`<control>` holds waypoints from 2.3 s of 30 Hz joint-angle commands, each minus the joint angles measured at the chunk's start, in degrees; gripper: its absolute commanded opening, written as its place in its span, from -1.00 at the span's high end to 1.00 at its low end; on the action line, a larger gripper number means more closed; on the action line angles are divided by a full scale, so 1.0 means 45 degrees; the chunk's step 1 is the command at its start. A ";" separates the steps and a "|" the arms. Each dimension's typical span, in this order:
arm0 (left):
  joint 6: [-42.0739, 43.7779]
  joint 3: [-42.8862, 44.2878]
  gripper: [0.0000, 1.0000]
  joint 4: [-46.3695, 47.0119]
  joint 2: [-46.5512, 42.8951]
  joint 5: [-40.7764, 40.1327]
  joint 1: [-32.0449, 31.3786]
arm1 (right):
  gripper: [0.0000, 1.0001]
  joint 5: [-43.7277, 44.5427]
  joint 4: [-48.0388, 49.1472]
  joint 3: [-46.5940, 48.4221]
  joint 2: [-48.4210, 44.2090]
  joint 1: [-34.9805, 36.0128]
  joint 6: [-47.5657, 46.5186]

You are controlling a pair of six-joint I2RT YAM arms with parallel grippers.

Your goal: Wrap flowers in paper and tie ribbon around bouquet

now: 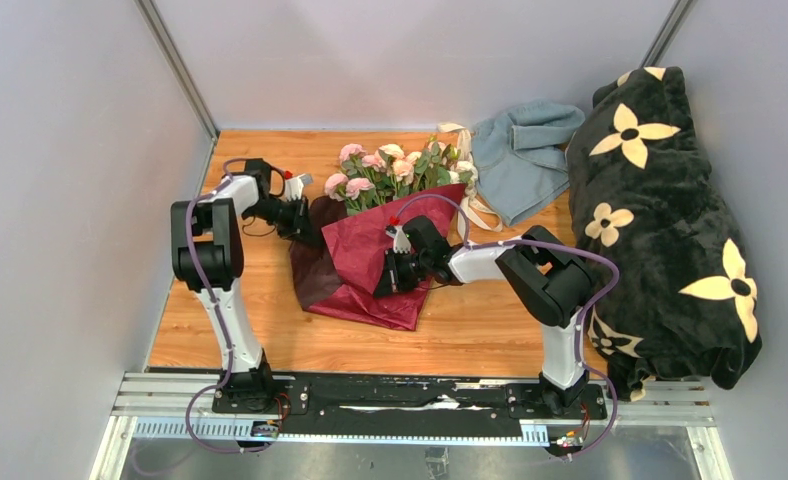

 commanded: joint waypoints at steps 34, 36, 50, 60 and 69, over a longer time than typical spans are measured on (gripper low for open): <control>-0.6984 0.0011 1.00 0.5369 -0.2556 -0.0897 -0.5808 | 1.00 0.1954 0.2704 -0.1319 -0.0885 0.0189 0.1790; -0.6911 0.0138 1.00 0.5458 -0.2070 -0.1320 -0.6188 | 1.00 0.2336 0.2907 -0.1610 -0.1214 0.0182 0.1939; -0.5950 0.0460 1.00 0.5473 -0.0069 -0.3311 -0.7399 | 0.89 0.5089 -0.1521 -0.3149 -0.5768 0.0123 0.1458; -0.6002 0.0383 1.00 0.5376 -0.0476 -0.3725 -0.7437 | -0.33 0.1929 -0.3915 -0.2323 -0.4986 -0.4454 -0.2377; -0.5696 0.0576 1.00 0.4980 -0.1458 -0.3908 -0.7616 | 0.37 -0.0553 -0.2448 -0.0129 -0.1021 -0.5160 -0.2568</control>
